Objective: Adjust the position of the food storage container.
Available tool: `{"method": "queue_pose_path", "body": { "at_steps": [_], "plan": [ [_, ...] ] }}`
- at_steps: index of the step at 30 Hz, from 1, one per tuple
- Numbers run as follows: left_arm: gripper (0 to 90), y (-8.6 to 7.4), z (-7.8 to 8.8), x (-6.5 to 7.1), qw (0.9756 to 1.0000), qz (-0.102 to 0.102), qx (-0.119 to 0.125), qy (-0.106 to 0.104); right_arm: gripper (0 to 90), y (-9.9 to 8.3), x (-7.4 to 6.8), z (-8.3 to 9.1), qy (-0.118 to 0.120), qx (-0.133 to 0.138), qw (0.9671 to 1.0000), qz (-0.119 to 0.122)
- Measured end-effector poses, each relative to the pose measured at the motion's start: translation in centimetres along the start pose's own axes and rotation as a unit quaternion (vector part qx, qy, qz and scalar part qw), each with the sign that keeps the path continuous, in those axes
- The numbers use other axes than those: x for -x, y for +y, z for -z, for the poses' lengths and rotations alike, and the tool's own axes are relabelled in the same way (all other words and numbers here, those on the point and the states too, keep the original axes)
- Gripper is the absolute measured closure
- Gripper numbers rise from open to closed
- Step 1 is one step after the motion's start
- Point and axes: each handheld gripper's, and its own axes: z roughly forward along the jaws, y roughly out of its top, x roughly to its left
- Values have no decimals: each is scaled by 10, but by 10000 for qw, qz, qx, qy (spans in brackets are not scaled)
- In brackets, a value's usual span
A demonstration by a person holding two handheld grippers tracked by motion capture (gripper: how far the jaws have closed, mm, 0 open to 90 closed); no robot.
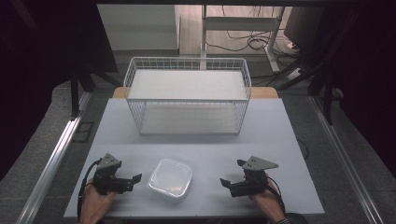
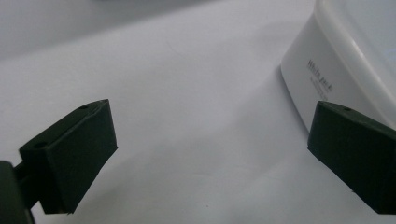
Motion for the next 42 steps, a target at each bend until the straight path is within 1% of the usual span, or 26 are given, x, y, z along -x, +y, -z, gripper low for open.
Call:
{"method": "queue_pose_path", "body": {
  "at_steps": [1, 2, 3, 4, 6, 8, 10, 13, 15, 16, 18, 20, 24, 25, 26, 27, 28, 31, 34, 35, 37, 38, 39, 40, 41, 42],
  "plan": [
    [13, 0, 0, 1, 10000, -74, 17, 48, 7, 0, 1, 0, -86, -19, 9999, 91],
    [14, 0, -1, 2, 9997, -181, 32, 137, 2, 0, 2, 0, -158, 9, 9998, 101],
    [14, 0, -1, 2, 9997, -181, 32, 137, 2, -1, 3, 0, -201, 28, 9998, 18],
    [15, -1, -2, 1, 9994, -282, 57, 205, 2, -1, 4, -1, -219, 30, 9998, -29],
    [24, -2, -3, -1, 9995, -267, 135, 110, 0, -3, 4, -1, -254, 42, 9997, 37],
    [34, -3, -3, -3, 9993, -281, 220, 69, 0, -2, 3, -1, -321, 61, 9994, 93],
    [43, -3, -3, -3, 9995, -230, 186, 103, 0, -1, 1, -2, -356, 69, 9993, 100],
    [51, -2, -3, -3, 9997, -187, 148, 60, 0, -2, 0, -4, -437, -13, 9990, 127],
    [50, -1, -3, -3, 9997, -201, 124, 40, 0, -2, 0, -5, -486, -54, 9987, 127],
    [50, -1, -3, -3, 9997, -201, 124, 40, 0, -2, -1, -5, -494, -25, 9987, 98],
    [46, 0, -3, -1, 9996, -265, 62, 3, 0, -1, -1, -5, -513, 27, 9987, -20],
    [50, 0, -3, 1, 9995, -297, 20, -65, 0, 0, -1, -4, -523, 82, 9985, -111],
    [76, 1, -3, 3, 9992, -371, -37, -172, 0, 0, -1, -2, -497, 63, 9986, -170],
    [111, 2, -3, 5, 9987, -433, -102, -252, 0, 1, -2, -2, -460, 35, 9988, -177],
    [142, 2, -3, 5, 9987, -433, -102, -252, 0, 1, -3, -2, -453, 21, 9988, -169],
    [183, 3, -1, 9, 9977, -531, -136, -411, 0, 1, -3, -2, -419, 21, 9990, -154],
    [214, 3, -1, 11, 9970, -581, -169, -488, 0, 1, -4, -2, -392, 17, 9991, -135],
    [381, 5, 0, 16, 9939, -705, -217, -815, 0, 3, -7, -2, -323, -32, 9994, -91],
    [548, 6, 0, 20, 9915, -739, -256, -1043, 2, 4, -9, -3, -229, -153, 9996, -78],
    [599, 7, 0, 21, 9910, -735, -257, -1087, 4, 4, -9, -3, -184, -186, 9996, -64],
    [701, 8, 0, 22, 9901, -632, -247, -1226, 15, 5, -11, -2, -60, -245, 9997, -48],
    [737, 8, 0, 23, 9897, -621, -239, -1267, 36, 6, -13, -2, -13, -226, 9997, -23],
    [780, 8, 0, 23, 9887, -626, -243, -1340, 52, 7, -15, -1, 11, -232, 9997, 6],
    [812, 8, 0, 23, 9887, -626, -243, -1340, 65, 8, -16, 0, 52, -221, 9997, 23],
    [812, 9, -1, 24, 9878, -640, -258, -1398, 65, 8, -16, 0, 52, -221, 9997, 23],
    [863, 9, -2, 26, 9869, -664, -309, -1437, 115, 10, -19, 1, 120, -197, 9997, 43]
  ]
}}
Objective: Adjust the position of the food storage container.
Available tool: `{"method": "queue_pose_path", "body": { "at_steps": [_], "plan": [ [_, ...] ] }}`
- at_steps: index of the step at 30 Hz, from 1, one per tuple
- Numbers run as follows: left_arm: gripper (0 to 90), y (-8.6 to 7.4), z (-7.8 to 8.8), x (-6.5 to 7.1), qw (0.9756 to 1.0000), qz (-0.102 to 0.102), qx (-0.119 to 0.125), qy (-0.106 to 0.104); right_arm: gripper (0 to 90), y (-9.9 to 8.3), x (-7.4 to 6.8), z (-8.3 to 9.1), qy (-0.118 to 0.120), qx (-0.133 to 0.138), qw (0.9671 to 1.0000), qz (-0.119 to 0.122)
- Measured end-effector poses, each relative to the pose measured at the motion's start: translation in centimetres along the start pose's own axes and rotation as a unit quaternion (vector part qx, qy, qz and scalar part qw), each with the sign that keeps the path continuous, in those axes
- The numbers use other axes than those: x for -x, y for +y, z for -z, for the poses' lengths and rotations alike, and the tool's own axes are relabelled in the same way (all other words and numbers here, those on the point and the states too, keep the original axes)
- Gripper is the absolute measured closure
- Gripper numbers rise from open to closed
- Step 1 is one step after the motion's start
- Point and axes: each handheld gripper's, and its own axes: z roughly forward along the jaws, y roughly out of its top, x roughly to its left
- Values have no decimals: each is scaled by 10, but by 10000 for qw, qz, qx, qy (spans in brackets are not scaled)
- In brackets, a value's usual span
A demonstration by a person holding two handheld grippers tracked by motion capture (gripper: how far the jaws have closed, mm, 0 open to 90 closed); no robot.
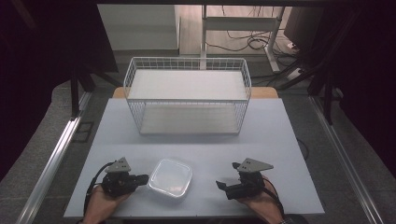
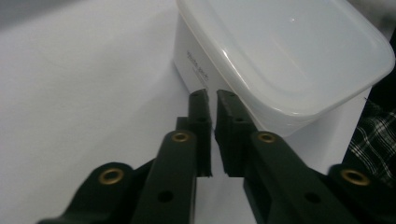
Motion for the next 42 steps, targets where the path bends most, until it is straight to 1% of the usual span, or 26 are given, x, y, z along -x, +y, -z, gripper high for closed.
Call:
{"method": "queue_pose_path", "body": {
  "at_steps": [2, 6, 8, 9, 11, 13, 15, 18, 19, 20, 21, 22, 24, 26, 29, 33, 35, 41, 42],
  "plan": [
    [890, 0, -2, 1, 10000, -12, -26, -38, 172, 1, -2, 0, 64, -27, 10000, 12],
    [897, 3, -5, 4, 9999, -30, -23, -99, 366, 3, -5, 1, 310, -106, 9994, -58],
    [897, 3, -5, 5, 9999, -35, -12, -139, 444, 4, -7, 1, 467, -191, 9987, -23],
    [897, 5, -7, 7, 9998, -63, 5, -164, 505, 5, -8, 1, 524, -229, 9984, 2],
    [897, 6, -8, 8, 9998, -42, 21, -197, 596, 6, -10, 2, 679, -269, 9973, 76],
    [897, 8, -10, 10, 9997, -6, 42, -246, 696, 7, -12, 1, 841, -287, 9960, 44],
    [898, 9, -13, 12, 9996, 7, 48, -294, 766, 9, -16, 0, 945, -338, 9949, 40],
    [898, 12, -16, 15, 9994, 8, 51, -353, 827, 10, -23, -6, 1157, -380, 9925, 36],
    [898, 13, -18, 16, 9993, 18, 43, -383, 844, 10, -25, -7, 1227, -401, 9916, 84],
    [898, 13, -18, 16, 9993, 18, 43, -383, 844, 10, -25, -7, 1227, -401, 9916, 84],
    [898, 14, -20, 19, 9990, 13, 36, -436, 874, 11, -33, -11, 1378, -505, 9889, 211],
    [898, 15, -22, 20, 9990, -2, 19, -447, 874, 11, -35, -12, 1421, -564, 9879, 270],
    [898, 16, -25, 23, 9989, -16, 5, -472, 876, 10, -41, -14, 1462, -685, 9859, 444],
    [899, 18, -27, 25, 9991, -32, -17, -415, 885, 9, -43, -16, 1483, -766, 9848, 489],
    [900, 20, -29, 25, 9990, 1, 10, -452, 886, 9, -39, -15, 1434, -734, 9860, 435],
    [900, 23, -35, 27, 9992, 11, -14, -397, 887, 9, -32, -15, 1330, -699, 9882, 308],
    [900, 26, -39, 28, 9993, -7, -30, -360, 887, 10, -28, -14, 1225, -669, 9898, 298],
    [900, 34, -47, 27, 9995, 30, 37, -323, 888, 11, -14, -15, 1027, -616, 9927, 114],
    [900, 36, -50, 25, 9996, 34, 58, -292, 889, 12, -12, -15, 1001, -611, 9930, 110]
  ]
}}
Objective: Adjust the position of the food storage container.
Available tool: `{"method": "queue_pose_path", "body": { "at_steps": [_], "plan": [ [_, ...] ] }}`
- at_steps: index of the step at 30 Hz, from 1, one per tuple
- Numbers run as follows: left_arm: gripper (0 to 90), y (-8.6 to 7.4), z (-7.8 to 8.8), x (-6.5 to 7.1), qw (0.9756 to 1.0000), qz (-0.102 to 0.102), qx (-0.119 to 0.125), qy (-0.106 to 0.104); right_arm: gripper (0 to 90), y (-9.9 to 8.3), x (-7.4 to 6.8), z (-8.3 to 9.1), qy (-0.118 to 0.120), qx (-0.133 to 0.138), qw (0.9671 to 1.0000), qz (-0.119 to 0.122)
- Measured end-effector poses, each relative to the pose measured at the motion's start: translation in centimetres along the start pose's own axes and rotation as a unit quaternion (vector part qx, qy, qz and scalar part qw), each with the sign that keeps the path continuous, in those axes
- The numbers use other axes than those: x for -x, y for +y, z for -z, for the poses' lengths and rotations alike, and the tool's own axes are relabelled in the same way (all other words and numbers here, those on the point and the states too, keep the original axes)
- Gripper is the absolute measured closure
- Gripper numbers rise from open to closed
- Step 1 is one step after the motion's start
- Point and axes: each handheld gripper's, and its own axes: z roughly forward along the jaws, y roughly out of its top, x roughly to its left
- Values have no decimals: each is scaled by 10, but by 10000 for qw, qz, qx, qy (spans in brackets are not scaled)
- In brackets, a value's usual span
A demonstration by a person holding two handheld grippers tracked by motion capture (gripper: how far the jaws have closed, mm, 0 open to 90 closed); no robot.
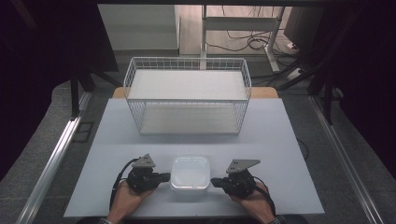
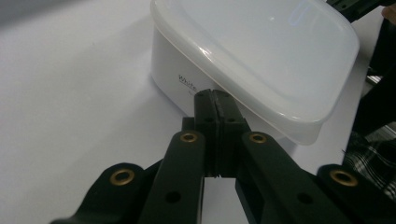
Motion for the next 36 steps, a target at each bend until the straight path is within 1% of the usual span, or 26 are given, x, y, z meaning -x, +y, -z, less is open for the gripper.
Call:
{"method": "queue_pose_path", "body": {
  "at_steps": [4, 8, 10, 13, 14, 16, 19, 20, 21, 23, 25, 26, 28, 31, 32, 33, 35, 36],
  "plan": [
    [900, 3, -4, -4, 10000, 67, 64, -27, 889, 1, 4, 0, -47, 16, 10000, -16],
    [899, 3, -5, -5, 9999, 54, 65, -63, 889, 1, 8, 1, -88, 39, 9999, -31],
    [895, 3, -4, -5, 9999, 45, 78, -61, 885, 1, 7, 1, -96, 29, 9999, 3],
    [851, -1, 2, -7, 9996, -76, 35, 284, 859, 0, 7, 4, -183, -6, 9997, 171],
    [822, -2, 5, -9, 9995, -50, 79, 312, 848, -1, 7, 6, -225, -1, 9995, 218],
    [746, -4, 10, -10, 9993, -38, 158, 341, 809, -3, 9, 12, -335, 70, 9992, 217],
    [629, -8, 14, -7, 9986, -172, 134, 487, 706, -5, 14, 21, -524, 177, 9983, 188],
    [586, -8, 14, -7, 9986, -172, 134, 487, 706, -5, 14, 21, -524, 177, 9983, 188],
    [539, -10, 15, -5, 9984, -187, 99, 519, 626, -6, 16, 25, -625, 234, 9976, 174],
    [464, -13, 15, -2, 9979, -254, 106, 578, 538, -7, 17, 27, -746, 274, 9967, 169],
    [368, -16, 16, 1, 9976, -291, 111, 620, 453, -9, 18, 28, -880, 314, 9954, 224],
    [344, -18, 17, 1, 9974, -302, 118, 643, 405, -9, 18, 28, -922, 321, 9949, 245],
    [276, -19, 19, 2, 9974, -284, 172, 644, 319, -11, 19, 27, -1001, 338, 9939, 309],
    [199, -22, 21, 0, 9977, -260, 270, 564, 185, -13, 20, 26, -1080, 366, 9928, 360],
    [164, -22, 21, 0, 9977, -260, 270, 564, 156, -13, 21, 25, -1101, 356, 9926, 373],
    [119, -23, 21, -1, 9973, -266, 291, 617, 130, -14, 22, 24, -1115, 338, 9926, 355],
    [93, -24, 20, -1, 9961, -320, 218, 790, 96, -16, 24, 23, -1176, 304, 9922, 293],
    [70, -24, 19, -2, 9958, -355, 210, 821, 84, -16, 25, 22, -1199, 269, 9921, 239]
  ]
}}
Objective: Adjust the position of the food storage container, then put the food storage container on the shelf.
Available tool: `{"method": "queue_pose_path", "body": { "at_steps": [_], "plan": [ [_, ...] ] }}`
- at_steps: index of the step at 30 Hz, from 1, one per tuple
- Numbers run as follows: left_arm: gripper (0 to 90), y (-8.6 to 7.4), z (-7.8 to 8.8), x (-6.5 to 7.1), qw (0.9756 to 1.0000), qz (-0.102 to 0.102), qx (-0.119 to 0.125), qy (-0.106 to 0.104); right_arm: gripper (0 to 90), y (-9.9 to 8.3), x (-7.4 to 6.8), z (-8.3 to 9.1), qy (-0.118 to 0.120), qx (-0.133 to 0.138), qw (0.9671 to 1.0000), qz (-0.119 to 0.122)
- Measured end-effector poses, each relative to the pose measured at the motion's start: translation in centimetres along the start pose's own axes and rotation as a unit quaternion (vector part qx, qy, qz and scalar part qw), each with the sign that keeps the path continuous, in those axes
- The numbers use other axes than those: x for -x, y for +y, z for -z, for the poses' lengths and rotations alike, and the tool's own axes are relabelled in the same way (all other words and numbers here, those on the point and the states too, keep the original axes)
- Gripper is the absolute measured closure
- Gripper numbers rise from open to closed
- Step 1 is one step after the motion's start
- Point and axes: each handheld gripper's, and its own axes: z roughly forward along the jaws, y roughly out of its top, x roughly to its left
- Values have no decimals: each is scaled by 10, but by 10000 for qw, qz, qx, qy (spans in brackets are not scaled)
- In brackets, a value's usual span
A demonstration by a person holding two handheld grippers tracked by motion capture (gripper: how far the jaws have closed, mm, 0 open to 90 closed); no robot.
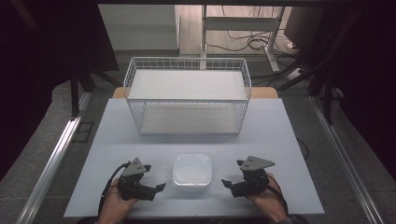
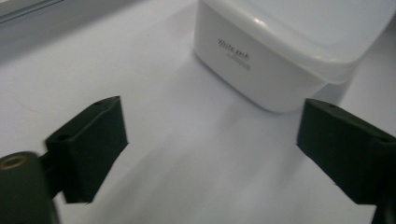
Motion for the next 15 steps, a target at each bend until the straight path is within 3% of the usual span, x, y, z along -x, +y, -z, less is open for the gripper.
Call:
{"method": "queue_pose_path", "body": {
  "at_steps": [9, 15],
  "plan": [
    [26, -3, -1, -4, 9997, -127, 190, -40, 48, -3, 3, -3, 58, -71, 9999, -131],
    [24, -2, 1, -8, 9995, 51, 283, -119, 41, -2, 3, -2, 36, 23, 9999, -160]
  ]
}}
